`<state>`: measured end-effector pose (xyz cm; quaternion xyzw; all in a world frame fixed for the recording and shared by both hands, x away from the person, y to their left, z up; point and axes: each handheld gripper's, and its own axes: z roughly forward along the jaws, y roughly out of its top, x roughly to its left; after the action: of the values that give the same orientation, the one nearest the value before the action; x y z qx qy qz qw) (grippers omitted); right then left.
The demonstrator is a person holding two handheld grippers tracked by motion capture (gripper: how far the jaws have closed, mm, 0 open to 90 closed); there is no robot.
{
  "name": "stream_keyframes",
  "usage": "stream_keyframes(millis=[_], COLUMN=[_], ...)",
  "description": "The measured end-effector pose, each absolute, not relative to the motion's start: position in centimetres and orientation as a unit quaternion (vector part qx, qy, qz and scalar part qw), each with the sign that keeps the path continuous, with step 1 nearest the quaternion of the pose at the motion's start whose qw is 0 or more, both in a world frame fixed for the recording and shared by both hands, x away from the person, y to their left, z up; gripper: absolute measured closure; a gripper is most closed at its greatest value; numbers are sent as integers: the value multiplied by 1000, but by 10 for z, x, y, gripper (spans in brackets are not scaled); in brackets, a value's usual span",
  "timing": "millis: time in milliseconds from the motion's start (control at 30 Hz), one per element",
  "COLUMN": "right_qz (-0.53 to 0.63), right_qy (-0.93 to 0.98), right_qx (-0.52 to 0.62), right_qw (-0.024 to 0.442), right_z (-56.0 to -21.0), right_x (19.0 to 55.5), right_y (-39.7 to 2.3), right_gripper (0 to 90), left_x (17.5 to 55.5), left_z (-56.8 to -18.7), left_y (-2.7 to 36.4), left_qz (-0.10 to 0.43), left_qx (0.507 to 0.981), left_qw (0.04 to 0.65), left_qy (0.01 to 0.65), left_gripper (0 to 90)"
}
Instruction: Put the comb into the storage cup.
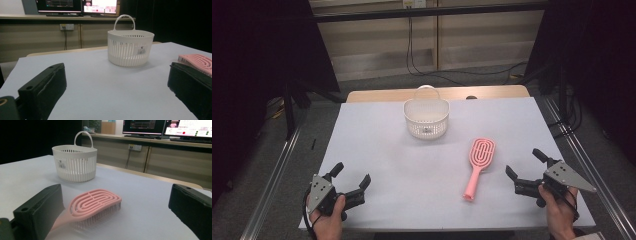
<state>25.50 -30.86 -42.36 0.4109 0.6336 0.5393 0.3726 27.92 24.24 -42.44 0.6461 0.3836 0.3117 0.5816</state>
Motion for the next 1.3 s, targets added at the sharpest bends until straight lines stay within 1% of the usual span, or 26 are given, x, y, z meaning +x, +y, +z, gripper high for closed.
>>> stream_keyframes(millis=[500,600,767,967,1067,1300], right_qz=[542,541,537,538,543,540], right_qy=[634,637,657,657,659,658], right_qx=[406,404,395,393,390,378], right_qw=[374,372,353,353,343,366], right_z=[-423,-424,-426,-426,-427,-422], right_x=[253,253,255,257,258,258], right_y=[-311,-310,-307,-305,-305,-297], right_gripper=[0,0,0,0,0,1], left_x=[280,280,276,276,277,280], left_z=[-424,-424,-422,-423,-423,-424], left_y=[240,240,241,241,240,238], left_qz=[313,314,310,310,309,307], left_qx=[648,647,647,650,649,654], left_qw=[580,580,584,585,586,583], left_qy=[381,382,381,372,375,373], left_gripper=[21,21,21,21,21,21])
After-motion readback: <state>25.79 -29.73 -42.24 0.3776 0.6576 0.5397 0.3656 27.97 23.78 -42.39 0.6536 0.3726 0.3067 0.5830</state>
